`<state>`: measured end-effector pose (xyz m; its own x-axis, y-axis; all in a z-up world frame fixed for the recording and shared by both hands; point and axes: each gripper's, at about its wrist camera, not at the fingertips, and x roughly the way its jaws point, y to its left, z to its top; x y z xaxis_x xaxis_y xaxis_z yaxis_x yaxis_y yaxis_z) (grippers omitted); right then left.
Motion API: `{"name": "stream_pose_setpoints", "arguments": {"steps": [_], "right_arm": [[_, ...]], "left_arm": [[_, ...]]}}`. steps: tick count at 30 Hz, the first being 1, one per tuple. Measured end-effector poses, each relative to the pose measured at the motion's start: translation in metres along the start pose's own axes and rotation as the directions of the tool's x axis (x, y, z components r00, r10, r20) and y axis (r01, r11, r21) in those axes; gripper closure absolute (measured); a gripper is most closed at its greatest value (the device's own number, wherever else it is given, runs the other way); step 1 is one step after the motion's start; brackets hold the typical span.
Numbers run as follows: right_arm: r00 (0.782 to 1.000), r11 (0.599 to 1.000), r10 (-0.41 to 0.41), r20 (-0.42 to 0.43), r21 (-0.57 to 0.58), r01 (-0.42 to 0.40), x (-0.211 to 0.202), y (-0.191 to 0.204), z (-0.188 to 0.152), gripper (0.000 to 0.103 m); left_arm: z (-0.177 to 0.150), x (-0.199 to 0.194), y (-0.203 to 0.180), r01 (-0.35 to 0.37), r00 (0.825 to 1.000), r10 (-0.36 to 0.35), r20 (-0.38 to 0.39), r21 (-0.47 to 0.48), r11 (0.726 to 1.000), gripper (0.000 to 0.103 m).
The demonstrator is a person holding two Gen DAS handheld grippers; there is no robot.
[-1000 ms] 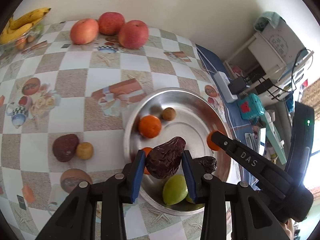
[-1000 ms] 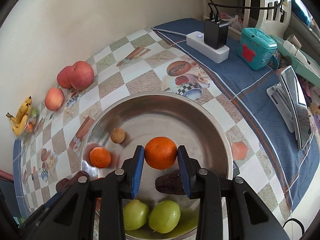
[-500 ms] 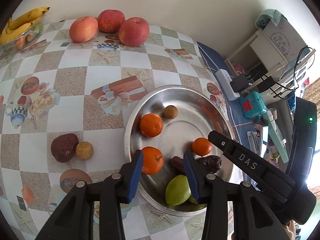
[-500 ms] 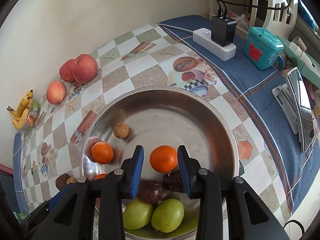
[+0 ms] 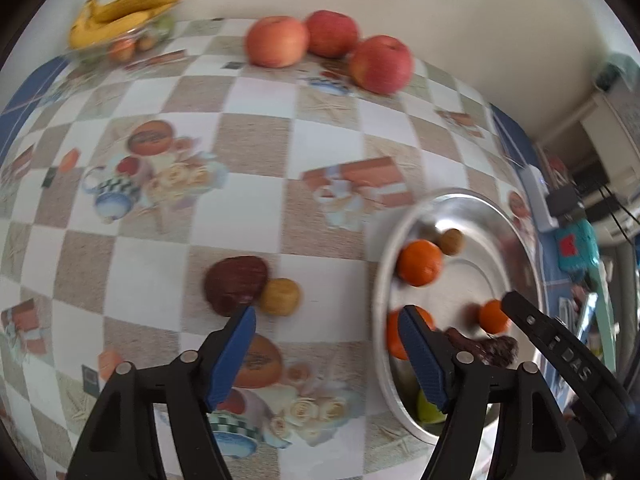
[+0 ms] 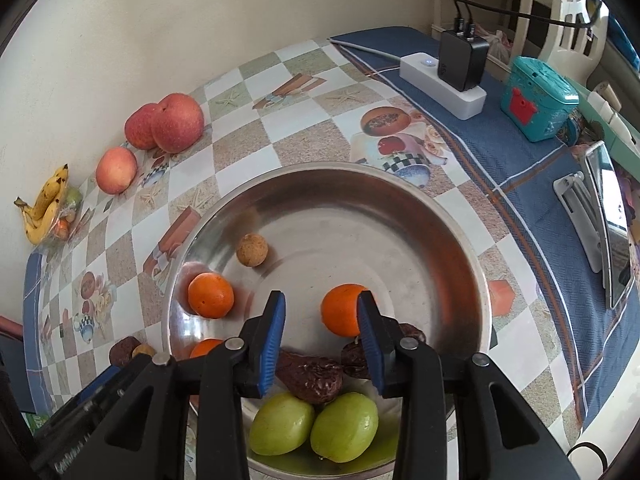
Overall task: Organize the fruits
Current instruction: 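Carry the date and orange over the steel plate and release both, then move both open tools back to the remaining date and potato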
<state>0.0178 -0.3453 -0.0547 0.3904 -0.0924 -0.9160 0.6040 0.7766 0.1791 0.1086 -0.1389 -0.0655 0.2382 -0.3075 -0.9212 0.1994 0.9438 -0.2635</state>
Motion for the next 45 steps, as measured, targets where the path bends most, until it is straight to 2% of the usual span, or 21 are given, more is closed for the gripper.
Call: {"name": "stream_pose_setpoints", "arguments": {"steps": [2, 5, 8, 10, 14, 22, 24, 25, 35, 42, 45], "right_arm": [[1.0, 1.0, 0.0, 0.001, -0.013, 0.0, 0.0, 0.004, 0.0, 0.053], [1.0, 0.999, -0.004, 0.005, -0.038, 0.004, -0.001, 0.01, -0.001, 0.052], [1.0, 0.998, 0.0, 0.002, -0.067, 0.0, 0.0, 0.016, -0.002, 0.045], [1.0, 0.997, 0.004, -0.003, -0.079, -0.004, 0.001, 0.019, -0.003, 0.043], [1.0, 0.994, -0.012, -0.004, -0.112, 0.011, 0.002, 0.026, -0.005, 0.035], [0.999, 0.987, -0.029, -0.015, -0.16, 0.026, 0.007, 0.033, -0.009, 0.032], [0.999, 0.985, -0.035, -0.016, -0.171, 0.032, 0.008, 0.035, -0.01, 0.015], [0.999, 0.983, -0.039, -0.013, -0.178, 0.036, 0.008, 0.036, -0.01, 0.014], [0.999, 0.97, -0.042, -0.011, -0.242, 0.039, 0.011, 0.051, -0.016, 0.012], [1.0, 0.96, 0.005, -0.019, -0.281, -0.01, 0.009, 0.073, -0.022, 0.012], [0.998, 0.95, 0.049, -0.042, -0.306, -0.06, 0.008, 0.089, -0.026, 0.012]], "left_arm": [[0.002, 0.0, 0.01, -0.036, 0.999, 0.036, 0.004, -0.027, 0.999, 0.023], [0.005, -0.002, 0.02, -0.073, 0.997, 0.074, 0.016, -0.062, 0.995, 0.014], [0.008, -0.006, 0.029, -0.109, 0.993, 0.112, 0.034, -0.087, 0.99, 0.005], [0.01, -0.009, 0.033, -0.166, 0.984, 0.171, 0.055, -0.088, 0.982, 0.0], [0.013, -0.013, 0.038, -0.248, 0.964, 0.253, 0.083, -0.064, 0.967, 0.0], [0.019, -0.02, 0.053, -0.28, 0.952, 0.288, 0.106, -0.088, 0.956, 0.0], [0.02, -0.023, 0.059, -0.289, 0.948, 0.3, 0.111, -0.1, 0.952, 0.0], [0.02, -0.025, 0.062, -0.293, 0.946, 0.304, 0.112, -0.108, 0.95, 0.0], [0.021, -0.034, 0.09, -0.304, 0.941, 0.322, 0.102, -0.161, 0.939, 0.0], [0.022, -0.048, 0.104, -0.313, 0.934, 0.335, 0.126, -0.167, 0.935, 0.0], [0.023, -0.058, 0.112, -0.314, 0.928, 0.34, 0.152, -0.174, 0.933, 0.0]]}}
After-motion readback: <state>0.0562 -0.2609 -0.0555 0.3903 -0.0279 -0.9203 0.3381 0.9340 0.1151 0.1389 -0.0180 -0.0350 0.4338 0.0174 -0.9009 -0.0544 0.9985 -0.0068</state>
